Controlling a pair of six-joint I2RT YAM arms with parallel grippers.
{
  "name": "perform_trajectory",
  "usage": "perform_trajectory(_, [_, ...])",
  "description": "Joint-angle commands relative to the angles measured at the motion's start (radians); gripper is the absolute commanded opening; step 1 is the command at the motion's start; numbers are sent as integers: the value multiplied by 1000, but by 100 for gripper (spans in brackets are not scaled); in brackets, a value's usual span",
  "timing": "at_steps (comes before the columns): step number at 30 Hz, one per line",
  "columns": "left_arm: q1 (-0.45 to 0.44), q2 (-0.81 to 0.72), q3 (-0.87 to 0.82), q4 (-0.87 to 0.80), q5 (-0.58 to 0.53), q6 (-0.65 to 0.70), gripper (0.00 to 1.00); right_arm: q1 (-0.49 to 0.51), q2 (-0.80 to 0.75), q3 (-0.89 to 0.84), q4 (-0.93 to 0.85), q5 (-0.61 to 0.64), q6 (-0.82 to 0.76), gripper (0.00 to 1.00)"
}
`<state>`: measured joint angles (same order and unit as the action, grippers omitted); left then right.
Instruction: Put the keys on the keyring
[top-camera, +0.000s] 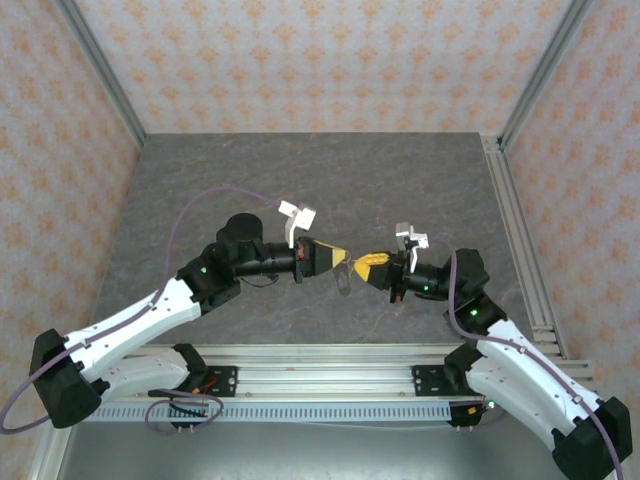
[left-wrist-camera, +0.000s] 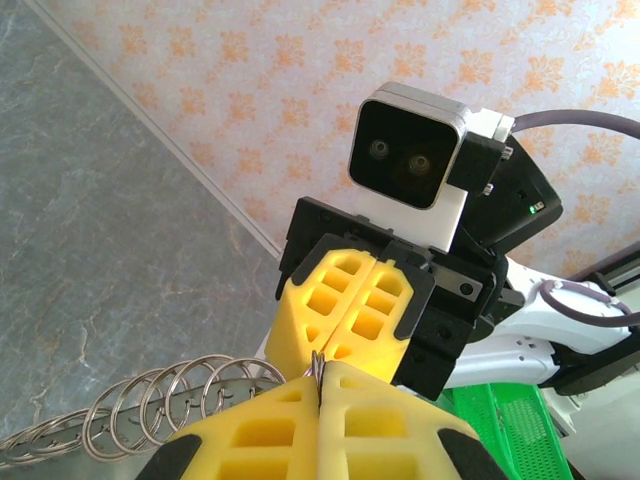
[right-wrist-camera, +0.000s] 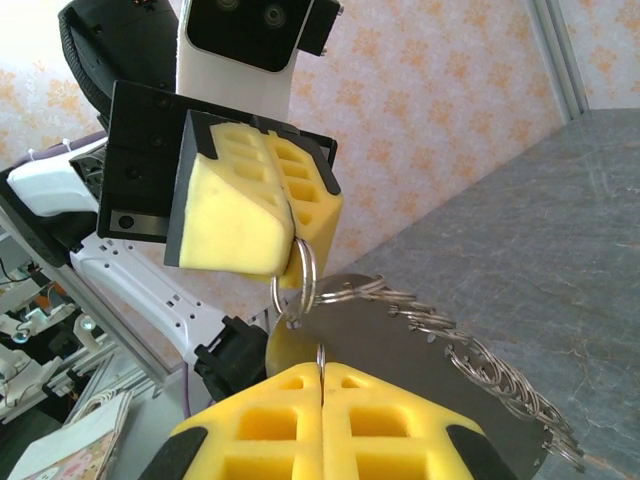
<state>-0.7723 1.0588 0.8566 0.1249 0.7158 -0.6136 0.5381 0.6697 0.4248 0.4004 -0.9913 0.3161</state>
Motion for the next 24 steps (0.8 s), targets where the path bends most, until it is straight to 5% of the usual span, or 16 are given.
perform_trajectory(1, [-10, -3, 37, 59, 28, -12, 0, 7, -16, 35, 16, 8, -29, 0])
perform_trajectory(24, [-17, 4, 47, 35, 14, -3, 0, 19, -45, 25, 33, 7, -43, 0])
